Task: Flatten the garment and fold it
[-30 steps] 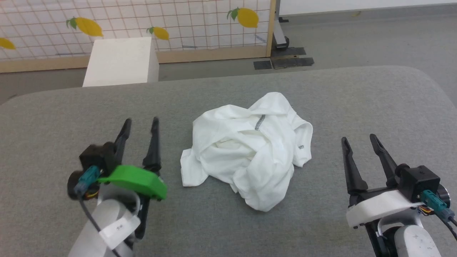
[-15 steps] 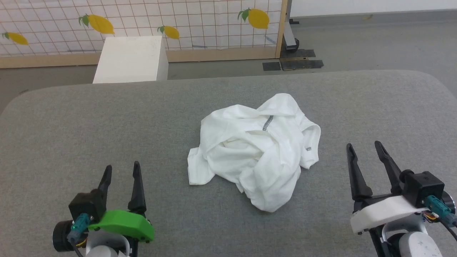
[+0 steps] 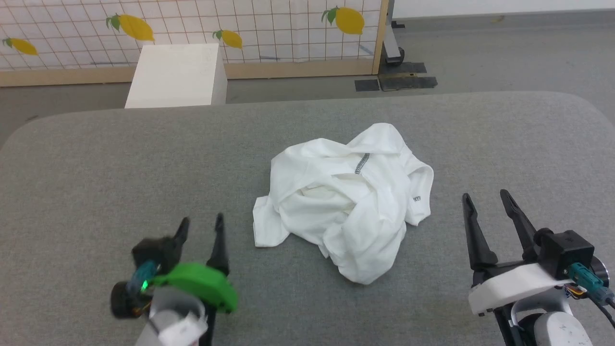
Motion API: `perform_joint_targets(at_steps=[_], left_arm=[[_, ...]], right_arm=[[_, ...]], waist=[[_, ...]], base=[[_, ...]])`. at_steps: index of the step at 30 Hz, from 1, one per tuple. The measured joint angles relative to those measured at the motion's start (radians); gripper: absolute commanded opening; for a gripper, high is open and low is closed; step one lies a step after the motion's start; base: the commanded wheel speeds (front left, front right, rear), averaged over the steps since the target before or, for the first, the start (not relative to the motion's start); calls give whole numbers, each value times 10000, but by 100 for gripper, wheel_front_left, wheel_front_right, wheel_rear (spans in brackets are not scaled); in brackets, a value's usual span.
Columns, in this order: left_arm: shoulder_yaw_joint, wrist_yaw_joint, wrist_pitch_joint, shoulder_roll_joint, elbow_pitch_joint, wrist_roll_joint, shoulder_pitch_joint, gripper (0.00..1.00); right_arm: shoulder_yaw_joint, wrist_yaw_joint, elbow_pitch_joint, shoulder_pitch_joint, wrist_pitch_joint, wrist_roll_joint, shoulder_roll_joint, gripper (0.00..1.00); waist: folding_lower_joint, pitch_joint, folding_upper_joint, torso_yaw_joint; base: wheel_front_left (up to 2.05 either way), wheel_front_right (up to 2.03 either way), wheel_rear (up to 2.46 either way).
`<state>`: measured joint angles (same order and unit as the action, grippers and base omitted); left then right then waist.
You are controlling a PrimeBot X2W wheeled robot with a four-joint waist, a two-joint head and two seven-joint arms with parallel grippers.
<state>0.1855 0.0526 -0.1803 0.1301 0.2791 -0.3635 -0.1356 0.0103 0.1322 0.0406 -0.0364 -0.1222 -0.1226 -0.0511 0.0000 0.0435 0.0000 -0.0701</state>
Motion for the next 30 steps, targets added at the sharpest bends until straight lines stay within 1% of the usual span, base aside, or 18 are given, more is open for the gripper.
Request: perform_joint_targets(at_steps=[3,7,11,12,16,18,19,20,21,23,27,30], left_arm=[[157,19,848,-311,836,-374,-886,100],[520,115,2117,-489,2050,-510,-1894,100],[880,466,3325,-600,3173,-472,-2778,100],[945,497,3584,-608,3375,-474,-2916,100],[1279,537,4692,-625,4140,-472,-3418,100],[1436,451,5252,-631,4343,-485,-3608,100],[1488,393,5453,-610,4389,-497,-3688,67],[1522,322,5599,-598,4397,-506,-3761,40],[1511,297,5547,-600,4355,-512,-3778,0],[1442,311,5028,-608,4238,-527,-3737,0],[1007,545,3156,-573,3649,-579,-3428,0],[612,777,1856,-393,3112,-579,-3003,0]], right_arm=[[-69,0,4,-4,0,-13,2,100],[-236,0,27,-48,-12,-36,2,100],[-378,0,119,-118,-25,-86,0,100],[-399,0,136,-147,-27,-98,0,100],[-512,0,224,-289,-117,-113,2,100],[-535,0,309,-297,-155,-130,0,100],[-539,0,343,-297,-161,-146,0,100],[-552,0,374,-297,-182,-163,0,100],[-560,0,395,-297,-194,-182,0,100],[-554,0,443,-297,-236,-188,-2,100],[-512,0,512,-294,-247,-196,-2,100],[-449,0,516,-290,-247,-194,0,100]], waist=[[0,102,0,-36],[0,267,0,-170],[0,469,0,-330],[1,507,0,-369],[0,677,0,-567],[1,735,0,-659],[0,748,0,-691],[0,757,0,-725],[1,756,0,-746],[0,732,0,-747],[0,614,0,-669],[0,524,0,-527]], base=[[0,0,0],[0,0,0],[0,0,0],[0,0,0],[0,0,0],[0,0,0],[0,0,0],[0,0,0],[0,0,0],[0,0,0],[0,0,0],[0,0,0]])
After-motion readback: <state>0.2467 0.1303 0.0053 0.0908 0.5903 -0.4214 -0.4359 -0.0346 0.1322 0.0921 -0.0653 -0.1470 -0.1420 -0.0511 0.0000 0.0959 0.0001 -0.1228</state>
